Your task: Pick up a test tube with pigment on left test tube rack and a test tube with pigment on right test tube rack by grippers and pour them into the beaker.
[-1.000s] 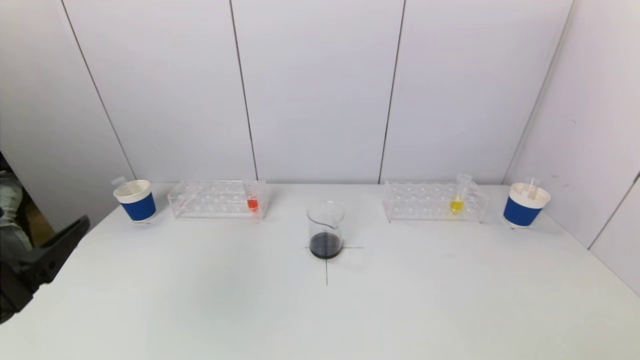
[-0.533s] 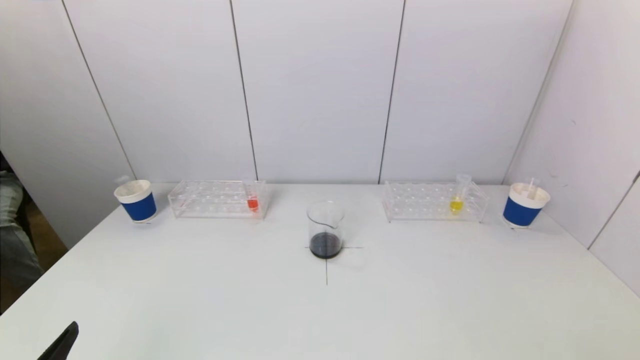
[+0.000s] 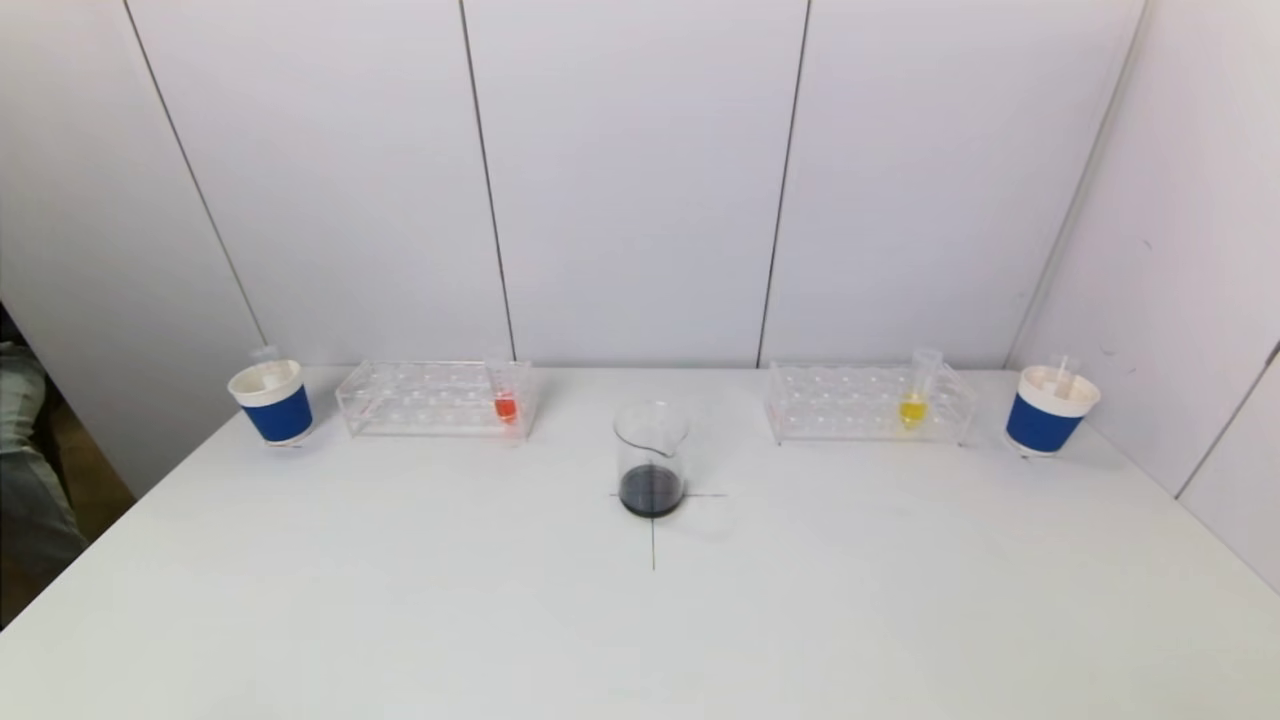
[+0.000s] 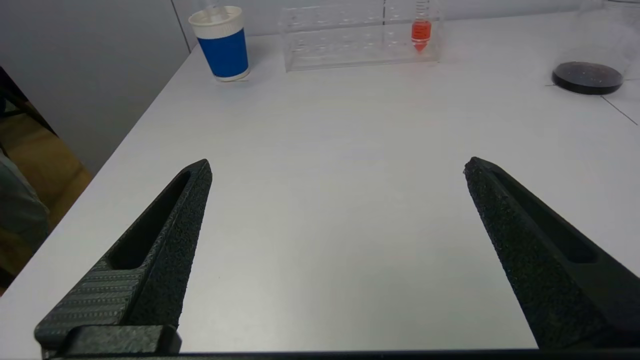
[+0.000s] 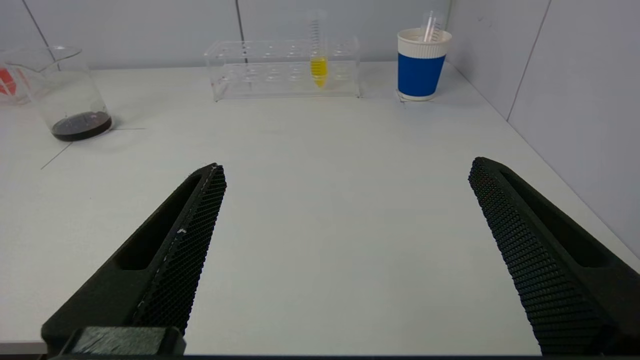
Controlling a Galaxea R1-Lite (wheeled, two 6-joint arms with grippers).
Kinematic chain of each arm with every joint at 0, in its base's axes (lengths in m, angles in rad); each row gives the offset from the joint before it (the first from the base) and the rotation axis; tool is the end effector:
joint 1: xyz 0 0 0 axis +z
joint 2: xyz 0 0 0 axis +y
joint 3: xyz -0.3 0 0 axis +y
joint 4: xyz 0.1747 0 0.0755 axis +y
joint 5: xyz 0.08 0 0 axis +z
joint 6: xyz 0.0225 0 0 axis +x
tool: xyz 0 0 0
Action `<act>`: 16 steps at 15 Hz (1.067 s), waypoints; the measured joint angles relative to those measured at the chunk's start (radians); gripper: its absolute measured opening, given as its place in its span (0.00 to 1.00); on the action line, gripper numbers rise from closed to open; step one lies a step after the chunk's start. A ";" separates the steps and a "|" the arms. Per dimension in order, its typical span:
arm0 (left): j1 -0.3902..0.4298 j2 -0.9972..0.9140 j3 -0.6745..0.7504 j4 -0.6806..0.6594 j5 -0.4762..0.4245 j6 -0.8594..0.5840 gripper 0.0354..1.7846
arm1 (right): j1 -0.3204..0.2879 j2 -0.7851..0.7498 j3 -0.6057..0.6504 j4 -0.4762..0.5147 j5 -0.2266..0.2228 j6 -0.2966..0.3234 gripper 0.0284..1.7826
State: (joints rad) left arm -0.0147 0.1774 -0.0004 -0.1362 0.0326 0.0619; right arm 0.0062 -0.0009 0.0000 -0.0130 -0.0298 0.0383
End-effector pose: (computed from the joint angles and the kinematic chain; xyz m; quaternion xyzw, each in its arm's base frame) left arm -0.0076 0.0008 0.0923 0.0314 0.0207 0.0083 0.9993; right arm -0.0229 -0.0008 0.0768 0.0193 -0.0072 -0.0117 0.9997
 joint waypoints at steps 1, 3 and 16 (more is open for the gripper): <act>0.004 -0.036 0.000 0.042 -0.014 -0.003 0.99 | 0.000 0.000 0.000 0.000 0.001 0.000 0.99; 0.011 -0.106 0.000 0.104 -0.029 -0.004 0.99 | 0.000 0.000 0.000 0.000 0.000 0.000 0.99; 0.016 -0.179 0.000 0.129 -0.034 -0.028 0.99 | 0.000 0.000 0.000 0.000 0.001 0.000 0.99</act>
State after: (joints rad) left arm 0.0009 -0.0013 0.0000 -0.0072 -0.0017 0.0336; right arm 0.0066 -0.0009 0.0000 -0.0130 -0.0291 0.0385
